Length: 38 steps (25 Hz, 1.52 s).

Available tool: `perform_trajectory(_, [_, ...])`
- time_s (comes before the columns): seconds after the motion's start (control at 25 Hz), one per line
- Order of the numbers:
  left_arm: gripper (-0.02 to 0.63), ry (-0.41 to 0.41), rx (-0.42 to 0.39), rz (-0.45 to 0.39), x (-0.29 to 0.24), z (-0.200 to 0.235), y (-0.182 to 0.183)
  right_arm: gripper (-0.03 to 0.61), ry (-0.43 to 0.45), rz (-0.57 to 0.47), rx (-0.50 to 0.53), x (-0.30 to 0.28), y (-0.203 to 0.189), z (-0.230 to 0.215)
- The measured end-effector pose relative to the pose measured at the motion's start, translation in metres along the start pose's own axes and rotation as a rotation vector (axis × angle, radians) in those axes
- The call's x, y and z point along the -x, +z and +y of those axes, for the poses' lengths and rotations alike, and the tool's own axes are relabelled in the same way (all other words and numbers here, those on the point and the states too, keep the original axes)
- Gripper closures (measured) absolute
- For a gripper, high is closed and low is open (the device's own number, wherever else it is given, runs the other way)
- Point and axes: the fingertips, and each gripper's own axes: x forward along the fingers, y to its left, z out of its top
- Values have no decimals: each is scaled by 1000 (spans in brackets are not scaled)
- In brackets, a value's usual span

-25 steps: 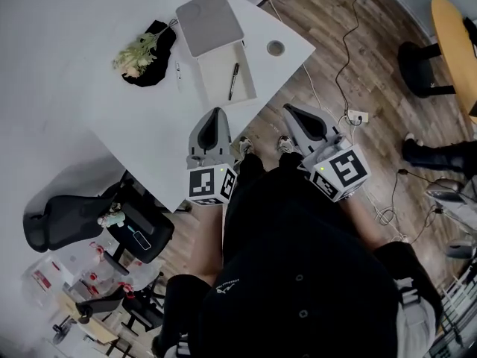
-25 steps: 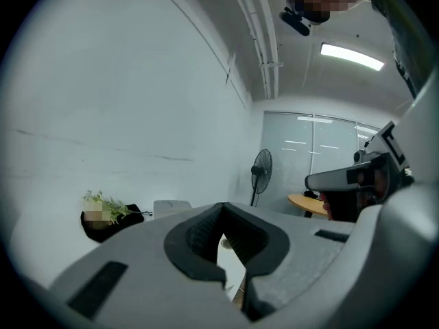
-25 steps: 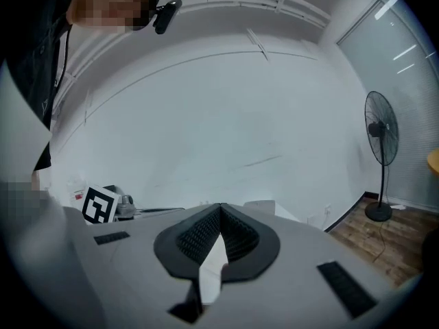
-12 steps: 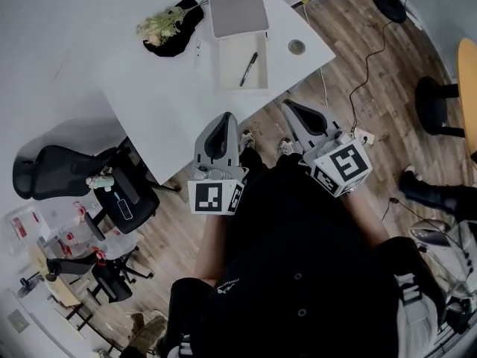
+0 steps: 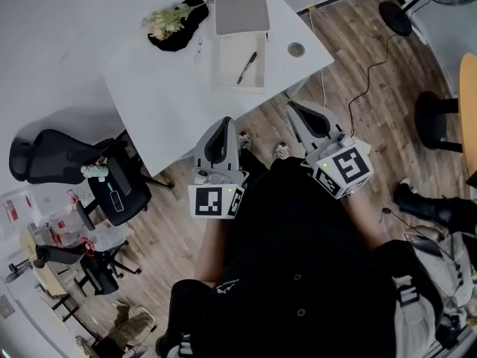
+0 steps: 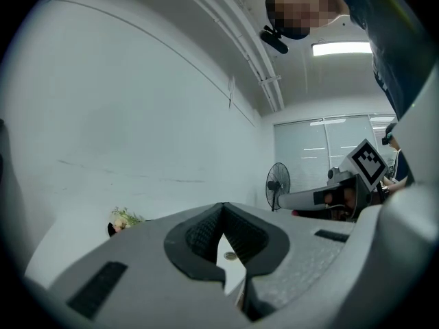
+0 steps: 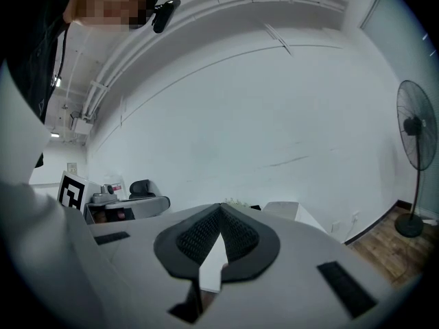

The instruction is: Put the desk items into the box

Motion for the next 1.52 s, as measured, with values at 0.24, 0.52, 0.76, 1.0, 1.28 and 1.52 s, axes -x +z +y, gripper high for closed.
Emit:
perform_trajectory(0.24, [607,-26,5,1,-1,-22,-5,580,-15,4,3,18,-5,-4])
perform_trajectory(0.52, [607,-43,-18,-25,-6,-31,9,580,-32,-20,22,30,6,-8])
perform_trajectory(0.76, [607,-25,-42,-89,-5,-25,43,580,-25,-90,77,31,42,-5])
perform_trajectory(1.0, [607,-14,-30,-122,-6,-22,75,580,23,-139,46,33,81,-4])
perform_trajectory(1.28, [607,0,-69,-158,-7,-17,95,580,74,-157,50,23,111,-5])
perform_trajectory(1.52, [607,7,-67,-163,-7,-16,97,580,85,-153,89,23,122,-5])
